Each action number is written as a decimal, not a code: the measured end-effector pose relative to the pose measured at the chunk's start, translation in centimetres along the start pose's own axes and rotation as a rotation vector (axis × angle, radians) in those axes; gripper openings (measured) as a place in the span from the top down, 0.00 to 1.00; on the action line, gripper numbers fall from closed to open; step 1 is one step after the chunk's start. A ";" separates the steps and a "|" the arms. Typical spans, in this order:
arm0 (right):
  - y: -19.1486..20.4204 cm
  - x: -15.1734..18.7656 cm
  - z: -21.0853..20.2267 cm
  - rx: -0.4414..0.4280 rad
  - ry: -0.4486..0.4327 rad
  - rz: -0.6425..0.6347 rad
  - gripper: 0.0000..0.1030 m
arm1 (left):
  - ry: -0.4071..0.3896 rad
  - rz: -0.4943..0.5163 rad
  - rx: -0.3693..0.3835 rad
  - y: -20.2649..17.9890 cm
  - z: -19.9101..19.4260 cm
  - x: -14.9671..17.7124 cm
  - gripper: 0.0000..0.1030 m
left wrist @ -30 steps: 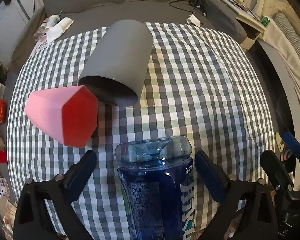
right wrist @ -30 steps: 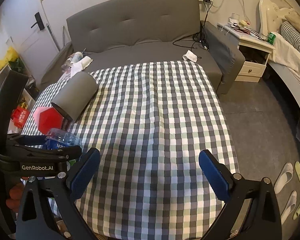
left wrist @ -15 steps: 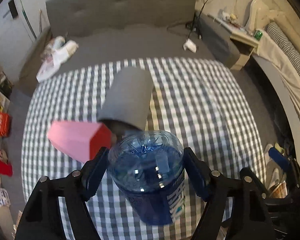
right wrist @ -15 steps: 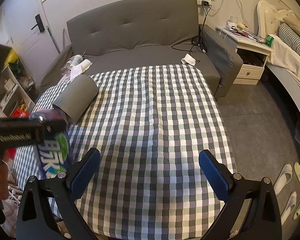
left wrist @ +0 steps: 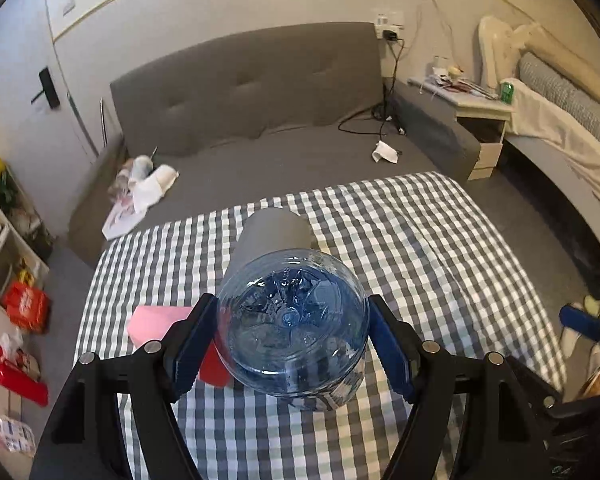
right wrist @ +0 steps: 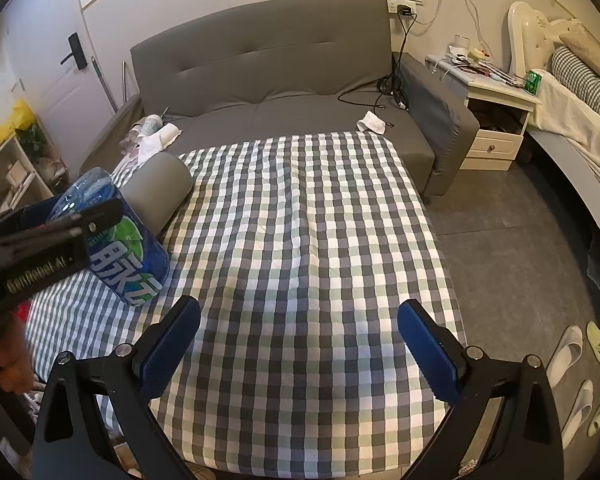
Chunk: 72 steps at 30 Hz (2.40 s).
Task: Flip cup upside down
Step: 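Turn the bottle upright with the left gripper and lower it beside the gray cup, then open the left gripper and pull it back from the standing bottle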
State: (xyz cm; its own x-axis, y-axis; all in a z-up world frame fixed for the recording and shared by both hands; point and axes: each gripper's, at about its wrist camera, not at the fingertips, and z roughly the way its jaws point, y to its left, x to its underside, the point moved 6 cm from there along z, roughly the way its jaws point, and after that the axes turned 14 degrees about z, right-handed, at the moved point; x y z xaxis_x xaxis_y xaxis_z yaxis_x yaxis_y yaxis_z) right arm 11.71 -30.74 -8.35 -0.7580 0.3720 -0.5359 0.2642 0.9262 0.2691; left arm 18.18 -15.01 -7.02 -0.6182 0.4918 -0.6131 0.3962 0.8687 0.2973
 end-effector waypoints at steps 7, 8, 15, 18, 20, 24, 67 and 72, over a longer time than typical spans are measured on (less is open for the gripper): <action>0.1 -0.1 0.3 0.003 0.006 -0.002 0.03 | -0.025 0.040 -0.019 -1.5 0.8 -0.6 0.26; 0.1 0.0 0.4 0.004 0.008 -0.002 0.03 | -0.030 0.040 -0.018 -1.6 0.9 -0.7 0.26; -0.1 -0.1 0.9 0.015 0.016 0.004 0.03 | -0.047 0.082 -0.034 -2.4 1.7 -0.5 0.26; -0.2 -0.2 1.1 0.017 0.020 0.005 0.03 | -0.047 0.079 -0.032 -2.5 1.6 -0.5 0.26; -0.1 -0.1 1.2 0.017 0.021 0.005 0.03 | -0.044 0.080 -0.012 -2.6 1.7 -0.3 0.25; -0.1 -0.2 1.3 0.016 0.024 0.005 0.03 | -0.015 0.097 -0.001 -3.0 2.1 0.4 0.15; 5.4 6.2 -10.4 -0.091 -0.245 -0.090 0.01 | -0.201 -0.198 0.001 5.1 -11.5 11.2 0.00; 5.5 6.8 -10.1 -0.091 -0.244 -0.098 0.00 | -0.193 -0.203 -0.015 5.5 -11.6 12.4 0.00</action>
State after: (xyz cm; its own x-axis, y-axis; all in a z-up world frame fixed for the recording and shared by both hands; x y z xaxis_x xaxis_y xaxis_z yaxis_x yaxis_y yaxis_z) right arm 2.05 -23.72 -2.41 -0.6082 0.2947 -0.7370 0.1338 0.9533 0.2708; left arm 4.80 -3.42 -4.51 -0.5429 0.2888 -0.7886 0.2667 0.9497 0.1642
